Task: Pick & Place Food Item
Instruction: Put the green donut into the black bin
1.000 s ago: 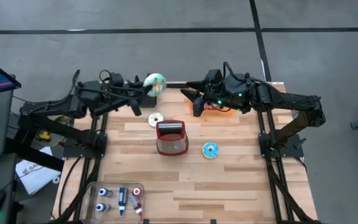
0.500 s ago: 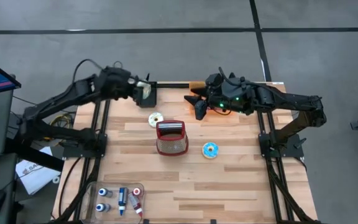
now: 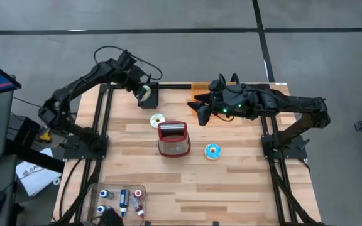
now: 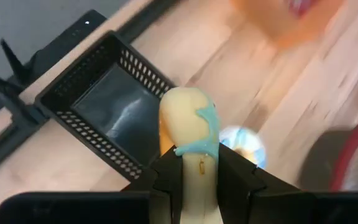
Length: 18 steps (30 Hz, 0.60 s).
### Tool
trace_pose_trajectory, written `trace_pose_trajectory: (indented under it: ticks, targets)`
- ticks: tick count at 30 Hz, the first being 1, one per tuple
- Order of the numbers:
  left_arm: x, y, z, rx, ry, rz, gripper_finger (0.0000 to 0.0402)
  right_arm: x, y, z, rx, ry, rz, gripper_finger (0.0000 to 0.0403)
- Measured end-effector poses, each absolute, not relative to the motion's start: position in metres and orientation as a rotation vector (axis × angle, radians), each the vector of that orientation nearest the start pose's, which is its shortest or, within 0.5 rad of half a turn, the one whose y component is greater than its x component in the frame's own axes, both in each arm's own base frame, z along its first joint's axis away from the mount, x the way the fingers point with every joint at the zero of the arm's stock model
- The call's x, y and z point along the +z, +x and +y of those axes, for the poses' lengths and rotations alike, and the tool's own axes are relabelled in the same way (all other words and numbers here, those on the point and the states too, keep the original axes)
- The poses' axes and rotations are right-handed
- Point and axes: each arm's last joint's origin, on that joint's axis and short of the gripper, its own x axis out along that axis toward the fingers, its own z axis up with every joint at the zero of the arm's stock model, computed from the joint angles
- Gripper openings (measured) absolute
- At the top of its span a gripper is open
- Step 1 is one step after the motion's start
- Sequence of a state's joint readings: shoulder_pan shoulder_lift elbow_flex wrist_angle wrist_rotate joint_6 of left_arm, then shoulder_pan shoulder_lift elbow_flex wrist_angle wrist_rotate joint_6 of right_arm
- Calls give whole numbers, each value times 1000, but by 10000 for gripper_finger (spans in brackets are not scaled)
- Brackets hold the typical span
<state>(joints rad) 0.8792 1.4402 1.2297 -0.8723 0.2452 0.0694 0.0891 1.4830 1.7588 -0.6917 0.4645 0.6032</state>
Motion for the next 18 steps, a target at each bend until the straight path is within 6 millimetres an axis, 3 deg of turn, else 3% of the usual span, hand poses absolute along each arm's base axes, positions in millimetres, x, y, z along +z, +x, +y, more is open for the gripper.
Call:
trace_pose_trajectory:
  ticks: [10, 18]
  targets:
    - [268, 206, 254, 499, -215, 1153, 100, 450, 300, 15, -521, 499, 294, 212]
    - [240, 215, 279, 418, -133, 1295, 114, 449, 299, 14, -562, 516, 287, 211]
